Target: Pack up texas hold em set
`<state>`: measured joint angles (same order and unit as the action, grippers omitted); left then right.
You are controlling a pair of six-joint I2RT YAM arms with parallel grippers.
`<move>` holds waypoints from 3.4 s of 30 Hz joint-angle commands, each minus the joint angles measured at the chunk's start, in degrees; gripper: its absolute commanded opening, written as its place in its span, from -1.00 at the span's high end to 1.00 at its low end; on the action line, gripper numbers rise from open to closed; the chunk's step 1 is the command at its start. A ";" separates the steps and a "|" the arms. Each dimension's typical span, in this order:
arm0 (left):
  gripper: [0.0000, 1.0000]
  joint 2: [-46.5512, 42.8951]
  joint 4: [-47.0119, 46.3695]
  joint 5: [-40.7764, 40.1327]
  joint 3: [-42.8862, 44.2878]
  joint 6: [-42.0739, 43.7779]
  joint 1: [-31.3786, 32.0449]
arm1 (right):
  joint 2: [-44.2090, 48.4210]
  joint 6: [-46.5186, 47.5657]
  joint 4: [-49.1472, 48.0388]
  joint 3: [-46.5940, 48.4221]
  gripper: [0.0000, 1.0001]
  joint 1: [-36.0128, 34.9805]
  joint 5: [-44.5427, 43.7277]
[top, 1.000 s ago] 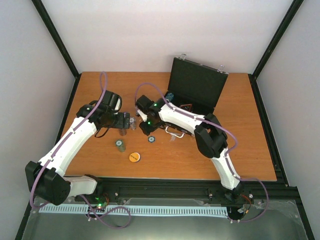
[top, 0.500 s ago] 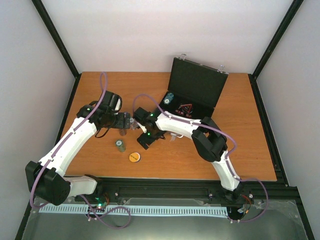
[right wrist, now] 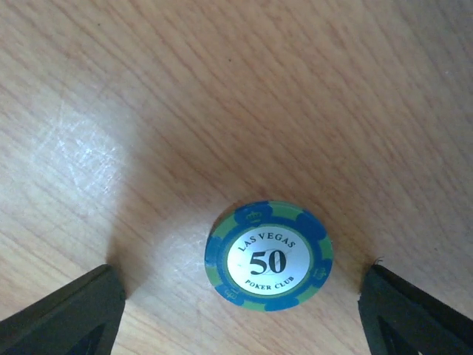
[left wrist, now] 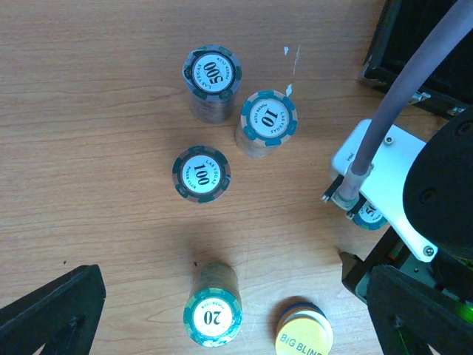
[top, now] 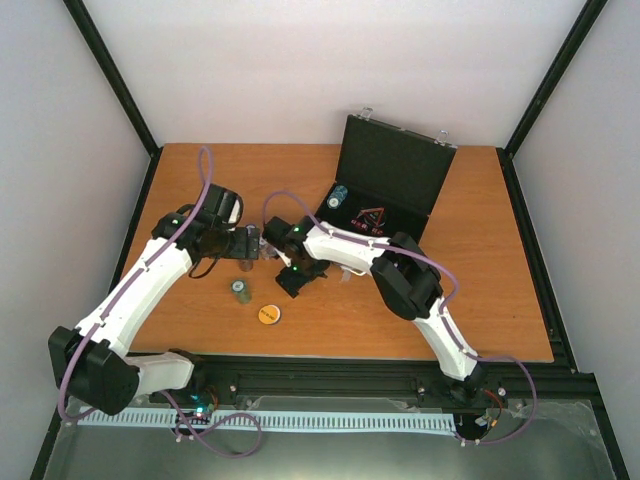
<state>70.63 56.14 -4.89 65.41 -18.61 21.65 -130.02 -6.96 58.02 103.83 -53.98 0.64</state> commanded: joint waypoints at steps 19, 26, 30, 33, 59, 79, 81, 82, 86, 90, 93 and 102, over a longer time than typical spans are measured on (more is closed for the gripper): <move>-1.00 -0.69 -0.85 -0.56 -0.77 -0.84 -0.12 | -4.63 2.31 -1.26 -4.43 0.20 2.47 4.05; -1.00 -0.76 -0.93 -0.57 -1.07 -0.82 -0.12 | -4.30 1.89 -1.91 -6.16 0.54 2.56 3.86; -0.99 -0.93 -1.01 -0.54 -1.24 -0.90 -0.12 | -3.41 1.70 -0.90 -5.20 0.54 2.66 2.70; -1.00 -1.17 -1.11 -0.53 -1.41 -0.93 -0.12 | -2.05 1.76 1.01 -2.58 0.14 2.65 1.52; -0.99 -1.28 -1.21 -0.94 -1.60 -0.81 -0.16 | -9.93 3.37 6.24 9.66 -0.10 3.46 1.92; -1.00 -1.20 -1.35 -0.94 -2.12 -0.50 -0.12 | -5.34 3.09 10.07 12.51 0.23 3.53 -1.44; -1.00 -1.20 -1.47 -0.92 -2.21 -0.52 -0.12 | -4.49 2.97 11.07 13.26 0.24 3.53 -1.69; -0.99 -1.20 -1.45 -0.92 -2.21 -0.50 -0.16 | -4.21 2.88 11.56 13.73 0.23 3.53 -1.65; -0.99 -1.24 -1.40 -0.88 -2.21 -0.60 -0.12 | -3.37 2.57 12.64 15.01 0.23 3.53 -1.73; -0.99 -1.35 -1.59 -0.49 -2.51 -0.82 -0.12 | -2.99 2.57 12.32 15.36 0.12 3.61 -1.98; -0.99 -1.37 -1.60 -0.47 -2.56 -0.92 -0.14 | -3.37 2.93 11.34 15.54 -0.30 3.66 -1.94; -0.99 -1.45 -1.26 -0.64 -2.13 -0.94 -0.12 | -10.49 3.10 12.06 20.43 -1.00 6.18 0.66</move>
<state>70.00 55.29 -5.69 62.67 -18.70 21.65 -136.94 -3.77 69.34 121.54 -49.50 0.03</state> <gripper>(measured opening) 0.998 0.981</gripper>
